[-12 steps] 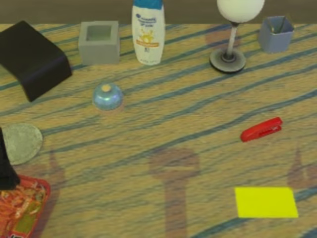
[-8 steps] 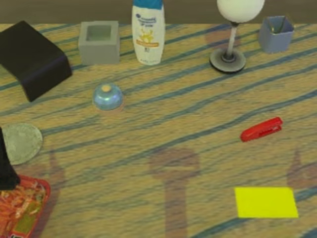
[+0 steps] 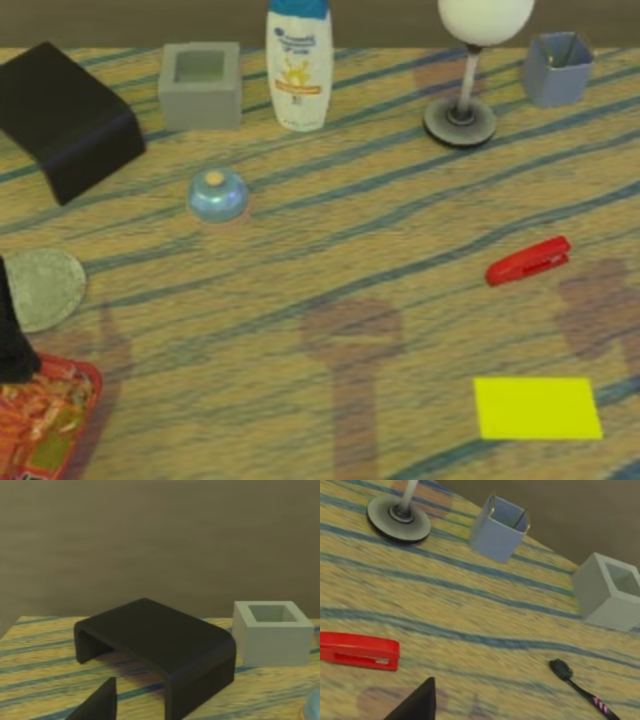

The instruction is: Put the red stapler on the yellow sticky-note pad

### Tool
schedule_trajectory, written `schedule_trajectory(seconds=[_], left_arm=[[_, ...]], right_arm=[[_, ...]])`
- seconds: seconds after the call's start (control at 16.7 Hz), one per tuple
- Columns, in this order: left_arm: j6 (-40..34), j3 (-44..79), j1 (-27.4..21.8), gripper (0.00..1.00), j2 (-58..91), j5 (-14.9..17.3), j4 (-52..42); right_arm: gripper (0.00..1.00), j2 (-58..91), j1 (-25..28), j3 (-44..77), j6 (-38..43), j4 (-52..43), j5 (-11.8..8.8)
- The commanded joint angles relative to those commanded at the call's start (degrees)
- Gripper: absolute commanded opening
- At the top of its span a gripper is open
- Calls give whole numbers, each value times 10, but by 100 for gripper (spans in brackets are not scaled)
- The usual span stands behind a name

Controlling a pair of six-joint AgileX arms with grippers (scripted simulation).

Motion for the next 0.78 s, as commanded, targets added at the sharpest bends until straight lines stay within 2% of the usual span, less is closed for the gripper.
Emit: schedule_trajectory(seconds=[0.48, 0.78], left_arm=[[0, 0, 0, 100, 0, 0, 0], [0, 0, 0, 100, 0, 0, 0]], right_arm=[[100, 517, 60, 395, -369, -285, 2], [100, 756, 92, 597, -558, -425, 2]])
